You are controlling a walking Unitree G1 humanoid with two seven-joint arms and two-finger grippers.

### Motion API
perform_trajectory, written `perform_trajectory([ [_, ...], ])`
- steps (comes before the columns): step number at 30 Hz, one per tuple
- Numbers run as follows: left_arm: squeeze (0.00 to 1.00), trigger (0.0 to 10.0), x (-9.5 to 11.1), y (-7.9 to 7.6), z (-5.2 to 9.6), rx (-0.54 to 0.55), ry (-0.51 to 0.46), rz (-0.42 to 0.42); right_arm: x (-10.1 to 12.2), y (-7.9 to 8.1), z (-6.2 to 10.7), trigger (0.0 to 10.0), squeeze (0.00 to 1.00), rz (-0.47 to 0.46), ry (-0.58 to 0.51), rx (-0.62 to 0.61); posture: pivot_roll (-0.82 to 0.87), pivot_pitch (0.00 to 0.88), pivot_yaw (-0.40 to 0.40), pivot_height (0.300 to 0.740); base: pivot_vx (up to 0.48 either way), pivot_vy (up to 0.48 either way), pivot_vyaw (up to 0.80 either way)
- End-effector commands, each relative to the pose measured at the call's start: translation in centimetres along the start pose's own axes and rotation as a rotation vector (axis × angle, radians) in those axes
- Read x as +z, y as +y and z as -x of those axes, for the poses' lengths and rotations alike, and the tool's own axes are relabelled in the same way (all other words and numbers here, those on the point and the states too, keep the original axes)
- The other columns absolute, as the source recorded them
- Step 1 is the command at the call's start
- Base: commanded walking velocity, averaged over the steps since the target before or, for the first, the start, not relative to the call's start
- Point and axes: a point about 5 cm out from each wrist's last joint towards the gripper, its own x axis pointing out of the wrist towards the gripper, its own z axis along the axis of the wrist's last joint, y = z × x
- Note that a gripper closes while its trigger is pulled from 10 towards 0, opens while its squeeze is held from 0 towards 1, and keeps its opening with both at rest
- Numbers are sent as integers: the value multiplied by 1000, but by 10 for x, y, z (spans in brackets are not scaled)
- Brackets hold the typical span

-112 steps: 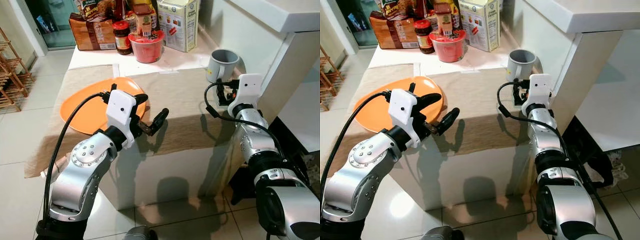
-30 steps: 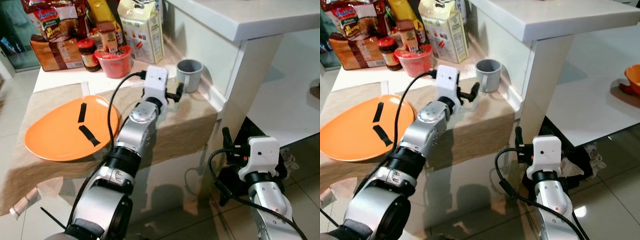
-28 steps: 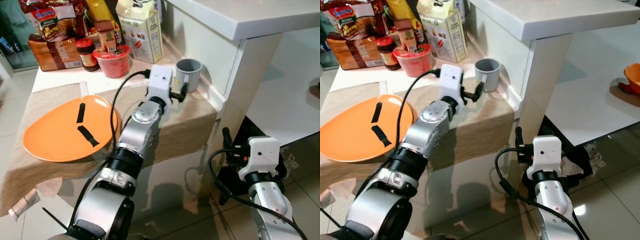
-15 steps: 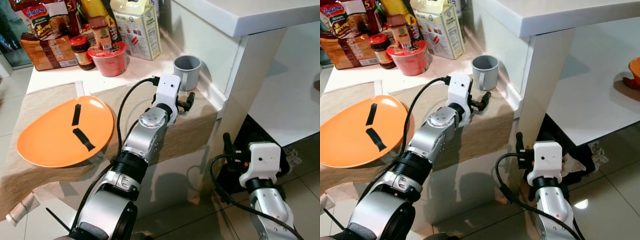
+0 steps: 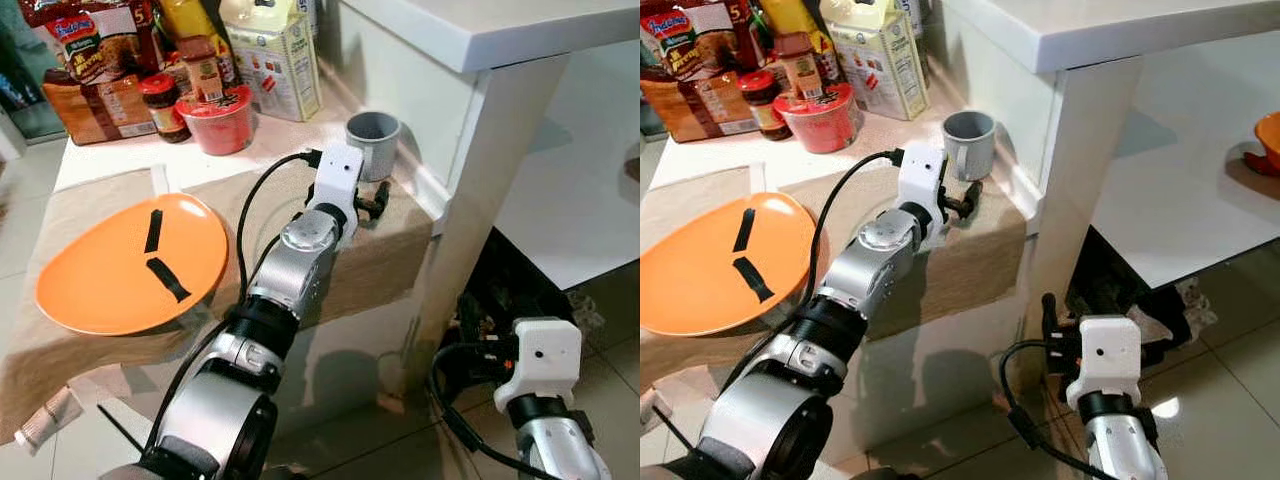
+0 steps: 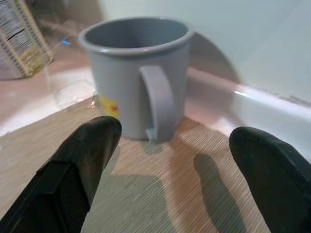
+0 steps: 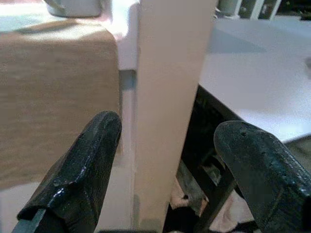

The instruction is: Setting the table

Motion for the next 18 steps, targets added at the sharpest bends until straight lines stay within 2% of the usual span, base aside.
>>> perform_trajectory([
  [1,0,10000,8,-10,-6,-28,-16,17,5,2,2,10000,0,-13,-15,-1,-123,0,134,740,0,0,0],
  [11,0,10000,8,-10,-14,-9,7,25,2,3,10,10000,0,-16,8,-14,-145,0,148,740,0,0,0],
  [12,0,9176,7,-10,-14,-4,9,26,2,4,10,10000,0,-17,10,-15,-147,0,150,740,0,0,0],
  [13,0,9176,7,-9,-15,8,14,27,1,4,11,10000,0,-17,14,-16,-148,0,150,740,0,0,0],
  [14,0,3020,6,-8,-15,18,17,29,1,4,12,10000,0,-17,15,-16,-150,0,150,740,0,0,0],
  [15,0,3020,5,-7,-15,24,19,31,1,4,12,10000,0,-17,16,-17,-150,0,150,740,0,0,0],
  [16,0,0,5,-6,-15,30,24,38,1,4,12,10000,0,-18,17,-17,-152,0,150,740,0,0,0],
  [18,0,0,4,-4,-16,39,23,53,1,4,13,10000,0,-17,19,-18,-153,0,149,740,0,0,0],
])
